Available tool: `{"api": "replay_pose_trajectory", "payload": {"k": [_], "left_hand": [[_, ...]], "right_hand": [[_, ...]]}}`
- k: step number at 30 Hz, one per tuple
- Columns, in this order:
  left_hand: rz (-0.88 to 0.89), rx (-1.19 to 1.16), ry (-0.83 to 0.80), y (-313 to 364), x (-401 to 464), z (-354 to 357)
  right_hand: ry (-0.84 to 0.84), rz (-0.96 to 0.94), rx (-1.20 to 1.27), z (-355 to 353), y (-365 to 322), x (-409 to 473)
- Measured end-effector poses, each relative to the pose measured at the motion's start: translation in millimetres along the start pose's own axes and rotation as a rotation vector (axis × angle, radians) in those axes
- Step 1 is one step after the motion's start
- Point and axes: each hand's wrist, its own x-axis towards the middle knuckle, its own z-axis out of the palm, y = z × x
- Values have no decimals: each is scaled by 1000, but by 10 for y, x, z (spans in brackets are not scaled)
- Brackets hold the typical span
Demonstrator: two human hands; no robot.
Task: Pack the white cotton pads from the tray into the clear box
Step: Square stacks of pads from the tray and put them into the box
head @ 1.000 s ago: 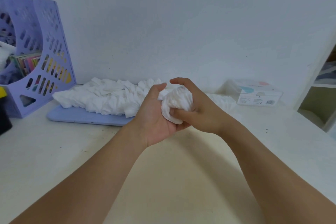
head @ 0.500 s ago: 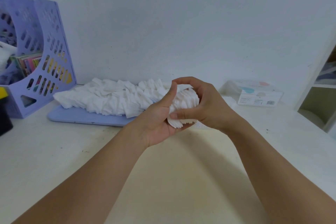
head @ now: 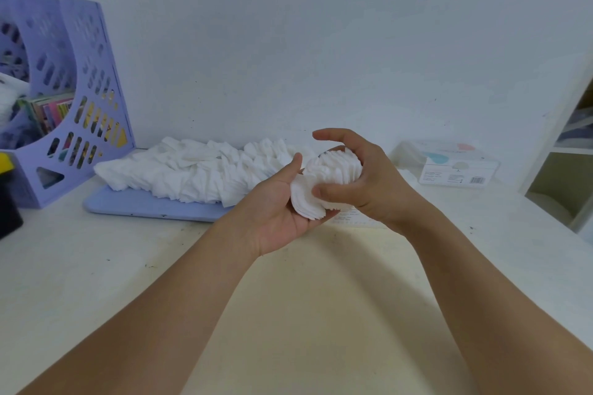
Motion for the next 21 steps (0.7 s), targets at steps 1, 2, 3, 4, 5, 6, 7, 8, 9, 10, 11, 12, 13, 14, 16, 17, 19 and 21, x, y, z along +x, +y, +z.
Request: {"api": "replay_pose_trajectory", "payload": {"k": [1,2,3,4,5,6,7,8,9,10,11,12,13,14,16,17,19,21], "left_hand": [[7,14,14,0,-1,3],[17,27,32,0,-3,9],[25,39,42,2,-3,11],[28,45,45,4,-3,10],[24,48,41,4,-4,14],[20,60,34,3,-7,18],[22,84,27,-1,-6,20],[30,121,28,-10,-9,27],[43,166,41,-23,-11,44],[59,208,54,-34,-14,53],[74,243,70,-48,-16,62],[85,275,85,-58,-18,66],[92,305,92,-65,-19,64],[100,328,98,-67,-12,53],[125,339,111,-69,-15,54],[133,314,109,-69,-12,54],[121,235,86,-63,-17,62],[86,191,53,-55,-27,52]], "right_hand": [[5,-7,2,-12,-9,-2],[9,-13,-4,-29,-18,-6],[6,-18,-17,-49,-23,-5],[-7,-19,-35,-65,-35,-6],[-31,-16,-52,-72,-41,-6],[-57,-11,-70,-67,-45,-6],[-80,-6,-95,-50,-42,-5],[-100,0,-124,-23,-36,-5],[-118,7,-140,10,-22,-4],[-139,20,-137,46,-3,-1],[-164,33,-126,77,23,-2],[-191,39,-123,108,51,-3],[-210,40,-132,135,81,0],[-217,37,-145,152,97,1],[-184,17,-166,177,116,8],[-147,1,-172,183,112,9],[-65,-32,-165,200,85,2],[-13,-60,-169,224,52,-9]]}}
